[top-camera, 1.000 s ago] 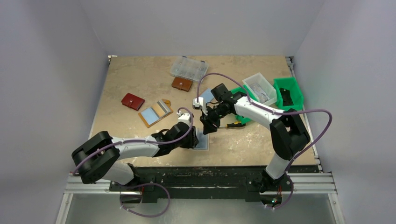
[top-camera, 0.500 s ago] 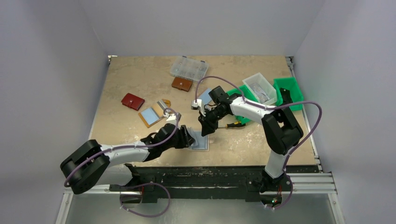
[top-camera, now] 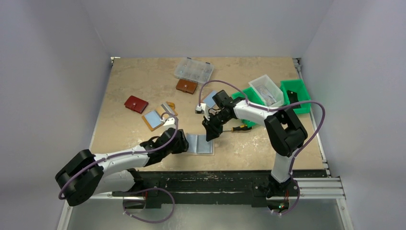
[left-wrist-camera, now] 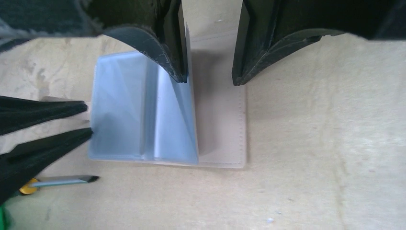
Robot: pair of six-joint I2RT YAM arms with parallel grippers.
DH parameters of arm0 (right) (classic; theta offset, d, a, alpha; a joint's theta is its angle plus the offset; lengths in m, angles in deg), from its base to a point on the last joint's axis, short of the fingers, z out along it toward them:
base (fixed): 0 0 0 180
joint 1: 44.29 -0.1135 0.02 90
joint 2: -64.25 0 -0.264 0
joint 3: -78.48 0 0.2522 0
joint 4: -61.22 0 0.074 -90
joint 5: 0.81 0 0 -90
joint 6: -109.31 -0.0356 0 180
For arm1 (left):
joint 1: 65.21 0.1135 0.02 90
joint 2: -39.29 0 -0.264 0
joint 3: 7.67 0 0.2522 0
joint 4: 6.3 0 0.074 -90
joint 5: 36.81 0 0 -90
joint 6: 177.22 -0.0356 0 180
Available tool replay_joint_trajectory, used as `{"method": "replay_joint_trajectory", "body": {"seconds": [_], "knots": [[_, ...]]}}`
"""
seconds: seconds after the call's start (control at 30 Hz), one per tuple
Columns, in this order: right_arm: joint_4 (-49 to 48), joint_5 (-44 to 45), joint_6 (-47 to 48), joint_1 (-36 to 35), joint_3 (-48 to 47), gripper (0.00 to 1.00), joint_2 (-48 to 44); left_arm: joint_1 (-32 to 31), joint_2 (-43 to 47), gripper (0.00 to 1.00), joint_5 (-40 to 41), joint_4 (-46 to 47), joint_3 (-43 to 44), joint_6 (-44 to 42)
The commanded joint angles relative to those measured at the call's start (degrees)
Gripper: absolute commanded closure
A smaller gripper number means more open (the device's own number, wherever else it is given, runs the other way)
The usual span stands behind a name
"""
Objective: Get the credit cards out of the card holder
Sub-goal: Open the card holder at the center of the board.
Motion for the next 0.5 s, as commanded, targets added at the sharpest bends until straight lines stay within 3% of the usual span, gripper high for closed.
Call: {"method": "replay_joint_trajectory", "body": {"seconds": [0.0,0.23,0.47], "knots": [[-0.7,-0.1,-0.3,-0.4,-0.6,0.68,0.0,0.3,2.6,0.58,7.3,-11.8,3.7,-2.7],[-0.1,-0.6,0.1,-0.5,-0.9,0.68,-0.2,0.3,9.6,0.58,11.3,-20.5,7.8,-5.4],[0.7,-0.9,1.0,-0.5,-1.4,0.64,-1.1,0.2,18.2,0.54,-7.0,-6.6,5.3,-11.2]]}}
